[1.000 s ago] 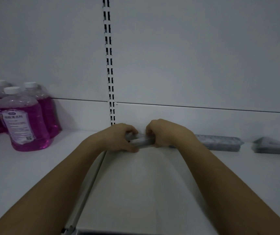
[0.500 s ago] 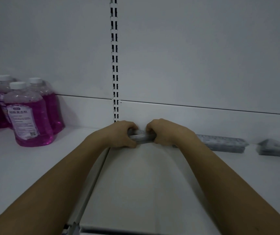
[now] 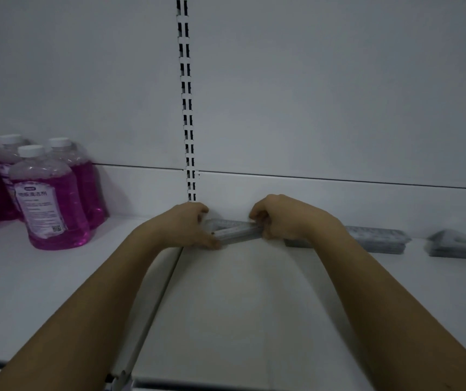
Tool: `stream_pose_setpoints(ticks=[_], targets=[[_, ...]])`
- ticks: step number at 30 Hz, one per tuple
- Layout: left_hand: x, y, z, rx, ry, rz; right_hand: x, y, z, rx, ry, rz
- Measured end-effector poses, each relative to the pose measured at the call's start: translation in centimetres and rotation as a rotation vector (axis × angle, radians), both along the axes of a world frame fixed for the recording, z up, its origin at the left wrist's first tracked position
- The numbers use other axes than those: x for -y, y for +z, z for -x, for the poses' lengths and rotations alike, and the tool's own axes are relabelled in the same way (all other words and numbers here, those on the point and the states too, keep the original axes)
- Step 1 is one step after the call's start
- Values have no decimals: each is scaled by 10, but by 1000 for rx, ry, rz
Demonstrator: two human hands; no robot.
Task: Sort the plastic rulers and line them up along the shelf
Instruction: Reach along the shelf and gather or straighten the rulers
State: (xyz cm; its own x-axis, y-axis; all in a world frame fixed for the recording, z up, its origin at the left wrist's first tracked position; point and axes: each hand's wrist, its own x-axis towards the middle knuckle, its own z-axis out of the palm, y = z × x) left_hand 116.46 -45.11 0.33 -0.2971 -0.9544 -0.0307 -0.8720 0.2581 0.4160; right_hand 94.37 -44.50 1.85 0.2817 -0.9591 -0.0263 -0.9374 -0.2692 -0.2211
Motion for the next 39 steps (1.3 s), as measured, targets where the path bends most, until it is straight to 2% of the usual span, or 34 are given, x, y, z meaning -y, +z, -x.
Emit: stream_pose_setpoints(ticks=[2, 6, 12, 17, 23, 39], targets=[[-1, 5, -4, -74, 47, -89, -1, 5, 6, 45, -24, -13], [-5, 13, -1, -520, 204, -280, -4, 5, 3, 1, 1, -19], [-9, 15, 2, -588, 248, -314, 1, -2, -10, -100, 18, 39], [-7, 12, 5, -530, 225, -279, 6, -5, -14, -140, 27, 95], [-9, 8, 9, -113, 113, -70, 5, -4, -12, -128, 42, 110], [-14, 5, 16, 18, 138, 40, 6, -7, -9, -60, 93, 126]])
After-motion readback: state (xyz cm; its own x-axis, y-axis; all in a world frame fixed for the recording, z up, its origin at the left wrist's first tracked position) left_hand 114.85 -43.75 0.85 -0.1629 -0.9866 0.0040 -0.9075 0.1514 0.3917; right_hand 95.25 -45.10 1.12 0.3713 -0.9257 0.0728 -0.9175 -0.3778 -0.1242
